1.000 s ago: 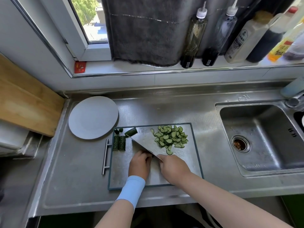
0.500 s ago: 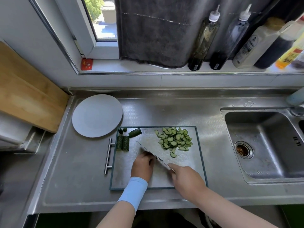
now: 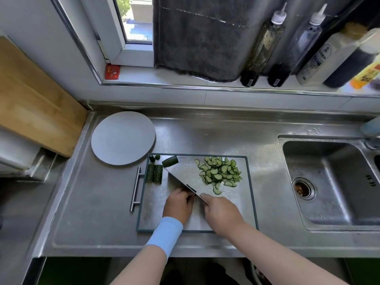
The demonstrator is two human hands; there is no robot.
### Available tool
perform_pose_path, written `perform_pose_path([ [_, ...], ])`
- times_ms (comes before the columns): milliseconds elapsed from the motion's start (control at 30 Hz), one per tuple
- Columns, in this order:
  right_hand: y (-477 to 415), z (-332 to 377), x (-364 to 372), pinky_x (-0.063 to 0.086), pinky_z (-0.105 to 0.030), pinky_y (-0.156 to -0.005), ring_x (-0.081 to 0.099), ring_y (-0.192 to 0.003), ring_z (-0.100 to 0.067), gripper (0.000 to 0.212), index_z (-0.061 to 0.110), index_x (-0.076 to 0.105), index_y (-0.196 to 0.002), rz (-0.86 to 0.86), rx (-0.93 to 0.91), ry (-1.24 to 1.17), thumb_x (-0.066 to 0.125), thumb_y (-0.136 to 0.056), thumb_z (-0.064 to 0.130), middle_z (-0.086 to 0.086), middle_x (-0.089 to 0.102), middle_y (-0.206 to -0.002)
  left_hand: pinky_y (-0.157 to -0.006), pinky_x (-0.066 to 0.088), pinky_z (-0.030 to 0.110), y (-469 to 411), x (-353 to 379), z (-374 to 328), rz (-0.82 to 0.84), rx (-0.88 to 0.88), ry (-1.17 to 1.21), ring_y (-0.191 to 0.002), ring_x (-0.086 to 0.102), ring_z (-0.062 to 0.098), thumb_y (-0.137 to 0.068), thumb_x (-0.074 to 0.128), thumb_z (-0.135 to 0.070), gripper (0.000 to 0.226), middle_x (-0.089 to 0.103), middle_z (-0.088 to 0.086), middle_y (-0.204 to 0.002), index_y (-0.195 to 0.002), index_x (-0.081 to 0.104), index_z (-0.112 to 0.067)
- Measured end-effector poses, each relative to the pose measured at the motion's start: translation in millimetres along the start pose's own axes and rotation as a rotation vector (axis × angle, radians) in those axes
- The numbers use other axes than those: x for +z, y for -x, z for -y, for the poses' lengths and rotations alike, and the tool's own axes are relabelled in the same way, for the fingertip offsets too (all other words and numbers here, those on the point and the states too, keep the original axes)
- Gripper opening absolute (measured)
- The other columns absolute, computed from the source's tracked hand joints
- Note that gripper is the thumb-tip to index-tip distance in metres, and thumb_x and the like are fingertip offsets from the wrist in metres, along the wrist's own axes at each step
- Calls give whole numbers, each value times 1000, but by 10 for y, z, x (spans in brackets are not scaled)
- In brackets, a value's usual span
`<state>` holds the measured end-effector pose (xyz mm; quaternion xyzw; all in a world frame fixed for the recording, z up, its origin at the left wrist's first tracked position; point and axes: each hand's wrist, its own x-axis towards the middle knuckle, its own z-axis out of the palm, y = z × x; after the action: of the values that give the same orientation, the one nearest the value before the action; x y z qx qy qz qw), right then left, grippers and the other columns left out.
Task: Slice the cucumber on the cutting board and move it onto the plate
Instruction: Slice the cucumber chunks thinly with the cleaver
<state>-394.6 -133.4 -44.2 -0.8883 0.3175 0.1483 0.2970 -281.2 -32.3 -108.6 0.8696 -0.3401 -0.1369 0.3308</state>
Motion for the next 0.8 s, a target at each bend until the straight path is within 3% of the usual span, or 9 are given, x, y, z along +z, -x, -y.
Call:
perform_pose_path([
  [200,66,8,-20,38,-34,-60,53,-75,-26,22,28,57,-104,-9,-9,-9,37,-97,21,-1,66,-85,-71,46,23,-2,-11,-11,31,-29,-11,-83,63,27,-80,73,-11,7,68,7,-89,-84,77,-15],
  [433,327,-141,-52,44,-34,-62,56,-74,-24,21,30,59,-107,-9,-14,-19,39,-100,24,3,64,-79,-73,35,15,-8,-17,-27,32,-40,-21,-87,62,22,-81,70,-8,10,70,3,-92,-82,77,-15],
  [600,429,-214,-89,48,-36,-64,58,-73,-22,21,32,58,-104,25,14,-22,39,-100,23,1,65,-79,-74,38,17,14,-7,-42,23,-68,-11,-87,62,23,-82,70,-12,7,68,4,-94,-83,77,-15],
  [800,307,-126,-85,33,-25,-53,52,-70,-19,25,35,56,-92,59,19,-53,40,-96,16,7,56,-74,-74,40,19,45,3,-56,-3,-80,7,-86,62,25,-82,71,-10,7,68,7,-93,-85,77,-11],
])
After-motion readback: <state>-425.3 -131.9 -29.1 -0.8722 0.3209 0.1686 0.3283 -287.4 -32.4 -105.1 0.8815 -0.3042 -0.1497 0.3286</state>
